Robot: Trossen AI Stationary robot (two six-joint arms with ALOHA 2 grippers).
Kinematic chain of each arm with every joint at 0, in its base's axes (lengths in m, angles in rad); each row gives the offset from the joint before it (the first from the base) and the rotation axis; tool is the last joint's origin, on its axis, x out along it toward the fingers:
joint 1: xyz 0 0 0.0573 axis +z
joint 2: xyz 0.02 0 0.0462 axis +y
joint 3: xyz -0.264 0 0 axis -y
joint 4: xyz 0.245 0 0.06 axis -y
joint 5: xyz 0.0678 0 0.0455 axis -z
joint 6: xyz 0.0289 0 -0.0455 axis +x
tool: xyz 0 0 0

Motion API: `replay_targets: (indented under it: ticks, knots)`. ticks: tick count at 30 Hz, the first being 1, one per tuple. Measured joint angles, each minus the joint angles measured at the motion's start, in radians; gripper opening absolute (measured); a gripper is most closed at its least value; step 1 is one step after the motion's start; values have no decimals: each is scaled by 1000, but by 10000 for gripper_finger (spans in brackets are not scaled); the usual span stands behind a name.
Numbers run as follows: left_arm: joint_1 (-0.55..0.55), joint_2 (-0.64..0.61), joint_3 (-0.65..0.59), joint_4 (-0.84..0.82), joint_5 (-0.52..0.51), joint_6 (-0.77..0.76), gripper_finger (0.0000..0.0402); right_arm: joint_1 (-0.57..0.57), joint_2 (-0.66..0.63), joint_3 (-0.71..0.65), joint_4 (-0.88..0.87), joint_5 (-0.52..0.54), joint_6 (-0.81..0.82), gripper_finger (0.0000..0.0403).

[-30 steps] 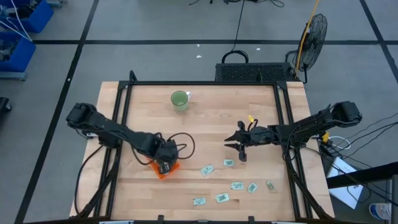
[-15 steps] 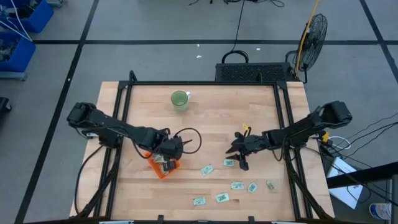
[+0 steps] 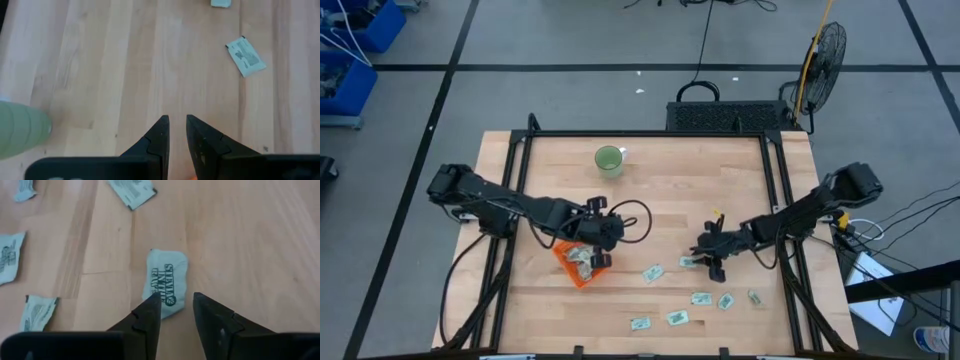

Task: Pick and place Stevia / Truvia into bins
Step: Put the stevia packet into the orange basket

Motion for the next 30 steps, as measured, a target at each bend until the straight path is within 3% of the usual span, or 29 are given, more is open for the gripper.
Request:
replay_targets:
  ticks: [6, 13, 30]
  knots:
    - [24, 2, 0, 4, -1, 0, 72, 4, 50, 0, 31, 5, 3, 80]
    - [53, 2, 0, 29, 0, 24, 72, 4, 57, 1, 35, 77, -2, 6]
    - [93, 2, -1, 60, -1, 87, 72, 2, -65, -1, 86, 83, -138, 0]
